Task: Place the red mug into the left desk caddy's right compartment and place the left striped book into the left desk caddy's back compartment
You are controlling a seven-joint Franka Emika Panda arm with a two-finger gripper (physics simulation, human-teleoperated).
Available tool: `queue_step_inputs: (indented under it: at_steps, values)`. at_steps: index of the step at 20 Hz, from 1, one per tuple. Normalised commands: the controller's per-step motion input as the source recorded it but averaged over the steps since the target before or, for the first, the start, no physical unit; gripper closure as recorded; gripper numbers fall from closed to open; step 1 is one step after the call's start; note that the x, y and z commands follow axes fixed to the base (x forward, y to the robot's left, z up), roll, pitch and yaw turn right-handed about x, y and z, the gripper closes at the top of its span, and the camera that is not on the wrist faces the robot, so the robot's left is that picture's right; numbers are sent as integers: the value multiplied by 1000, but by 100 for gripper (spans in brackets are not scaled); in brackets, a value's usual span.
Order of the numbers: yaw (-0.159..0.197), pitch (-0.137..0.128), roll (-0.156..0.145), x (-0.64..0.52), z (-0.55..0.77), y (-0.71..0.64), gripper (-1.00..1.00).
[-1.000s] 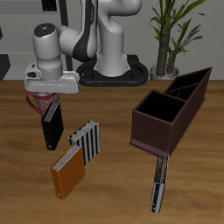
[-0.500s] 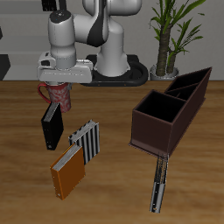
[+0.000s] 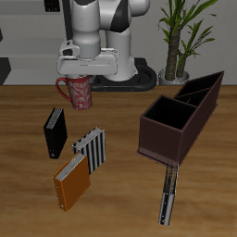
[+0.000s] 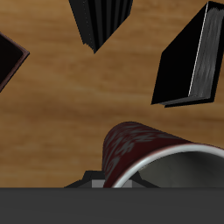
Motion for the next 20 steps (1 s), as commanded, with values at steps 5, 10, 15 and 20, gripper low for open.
queue_step_inputs:
  at_steps: [5,10,15,20]
  values:
    - [66,-64,2,166,470,542,100]
    - [12,-35,-16,207,423,509,100]
    - [-49,-9,-82,271,359,306,100]
    - [-41,-23,-37,170,342,328,100]
